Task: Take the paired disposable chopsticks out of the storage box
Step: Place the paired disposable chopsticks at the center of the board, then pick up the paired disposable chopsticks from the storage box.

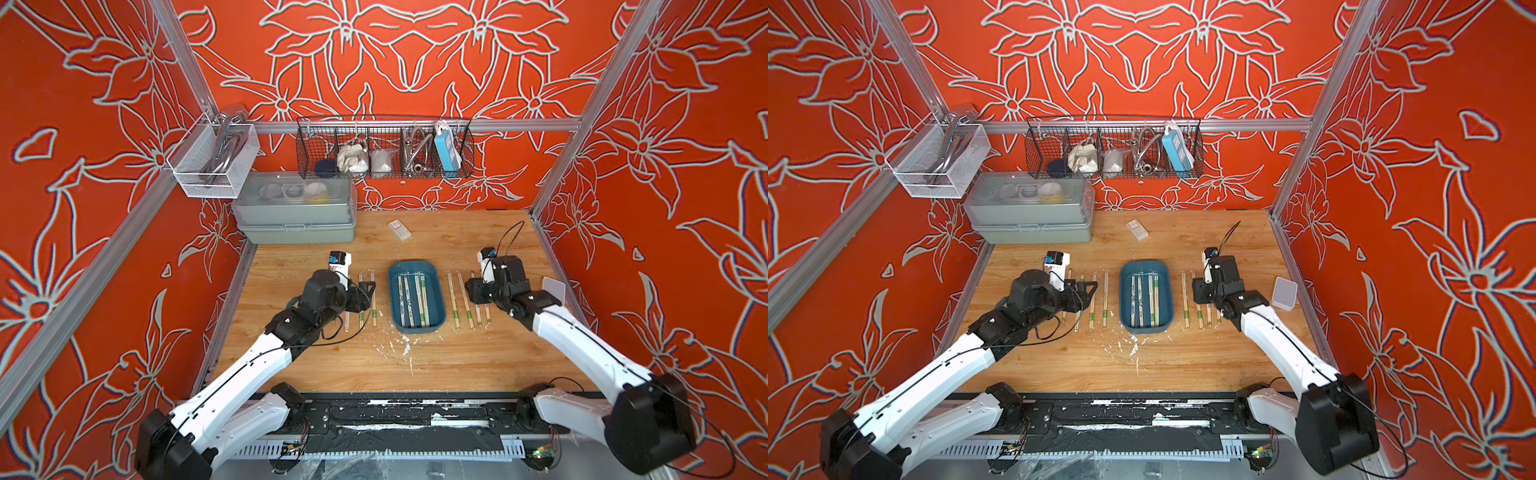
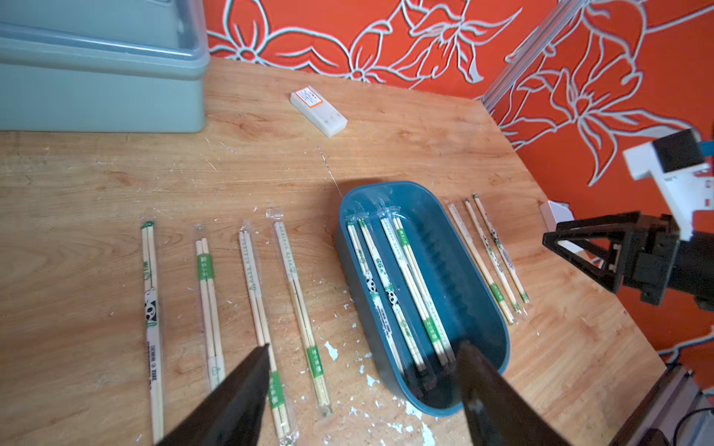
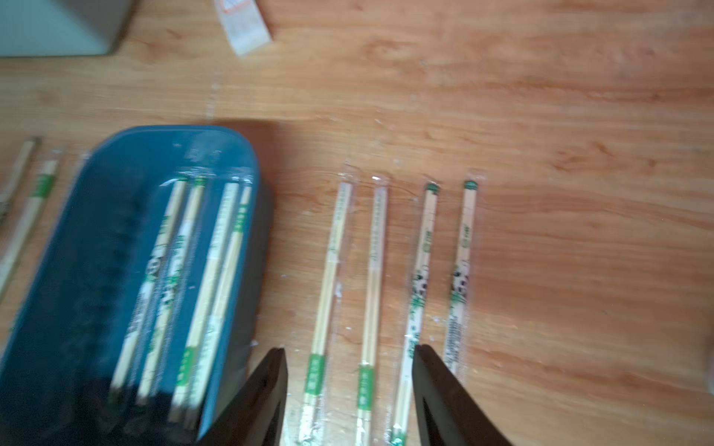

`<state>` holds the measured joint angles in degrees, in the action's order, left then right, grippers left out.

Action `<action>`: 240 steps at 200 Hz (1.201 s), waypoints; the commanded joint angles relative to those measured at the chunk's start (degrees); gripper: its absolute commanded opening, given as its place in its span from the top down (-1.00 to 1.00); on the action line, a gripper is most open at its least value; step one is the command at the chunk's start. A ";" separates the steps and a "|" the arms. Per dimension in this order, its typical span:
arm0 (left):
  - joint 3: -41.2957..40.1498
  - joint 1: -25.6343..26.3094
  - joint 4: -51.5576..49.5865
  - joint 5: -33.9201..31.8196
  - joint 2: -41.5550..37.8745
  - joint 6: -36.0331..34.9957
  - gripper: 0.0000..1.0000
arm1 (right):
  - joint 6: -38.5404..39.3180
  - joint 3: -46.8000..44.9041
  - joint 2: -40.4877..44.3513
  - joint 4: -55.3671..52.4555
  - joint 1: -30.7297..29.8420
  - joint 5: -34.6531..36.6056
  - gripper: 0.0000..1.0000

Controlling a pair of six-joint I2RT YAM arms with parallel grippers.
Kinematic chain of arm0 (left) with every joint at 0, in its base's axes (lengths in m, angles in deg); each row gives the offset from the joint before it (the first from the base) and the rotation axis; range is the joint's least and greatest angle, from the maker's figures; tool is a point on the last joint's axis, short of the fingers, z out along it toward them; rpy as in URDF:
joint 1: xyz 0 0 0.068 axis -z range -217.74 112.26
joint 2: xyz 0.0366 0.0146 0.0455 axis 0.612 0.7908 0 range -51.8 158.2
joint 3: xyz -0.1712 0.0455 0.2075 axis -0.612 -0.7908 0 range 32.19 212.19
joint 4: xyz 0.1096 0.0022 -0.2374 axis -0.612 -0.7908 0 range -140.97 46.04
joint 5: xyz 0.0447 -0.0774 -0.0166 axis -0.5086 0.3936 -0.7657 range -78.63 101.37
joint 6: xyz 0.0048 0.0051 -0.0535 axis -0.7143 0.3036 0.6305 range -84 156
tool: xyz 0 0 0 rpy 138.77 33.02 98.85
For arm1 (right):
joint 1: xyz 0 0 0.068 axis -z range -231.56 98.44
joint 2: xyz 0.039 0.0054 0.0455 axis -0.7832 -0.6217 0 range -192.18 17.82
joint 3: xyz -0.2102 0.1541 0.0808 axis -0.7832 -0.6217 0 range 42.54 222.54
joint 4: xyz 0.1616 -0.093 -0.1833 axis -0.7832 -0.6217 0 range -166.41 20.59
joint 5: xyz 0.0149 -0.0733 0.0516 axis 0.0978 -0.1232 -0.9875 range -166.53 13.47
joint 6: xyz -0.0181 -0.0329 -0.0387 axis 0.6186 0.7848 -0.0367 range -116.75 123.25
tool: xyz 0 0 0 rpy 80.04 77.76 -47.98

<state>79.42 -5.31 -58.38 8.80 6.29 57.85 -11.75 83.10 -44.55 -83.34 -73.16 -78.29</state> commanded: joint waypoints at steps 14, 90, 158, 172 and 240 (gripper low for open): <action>11.08 5.77 -13.38 -4.90 10.92 2.65 -0.28 | 0.99 -9.16 5.80 15.47 -2.91 -3.10 -0.16; 34.15 11.60 -25.36 -3.51 36.88 5.74 0.02 | 1.56 -17.75 8.61 29.30 -5.43 -4.20 -0.17; 47.72 11.70 -31.84 -4.09 54.33 5.48 0.26 | 1.58 -17.55 9.28 27.91 -5.98 -0.31 -0.18; 49.31 11.70 -31.93 -4.42 56.74 5.32 0.26 | 1.56 -17.44 9.13 27.91 -5.92 0.26 -0.18; 53.62 9.91 -33.48 -5.71 63.90 5.32 0.28 | 1.29 -16.39 8.14 26.15 -5.99 2.23 -0.19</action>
<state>131.54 5.79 -89.33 4.23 67.99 63.25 -10.74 66.02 -36.03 -56.77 -78.82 -77.87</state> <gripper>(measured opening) 0.363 0.592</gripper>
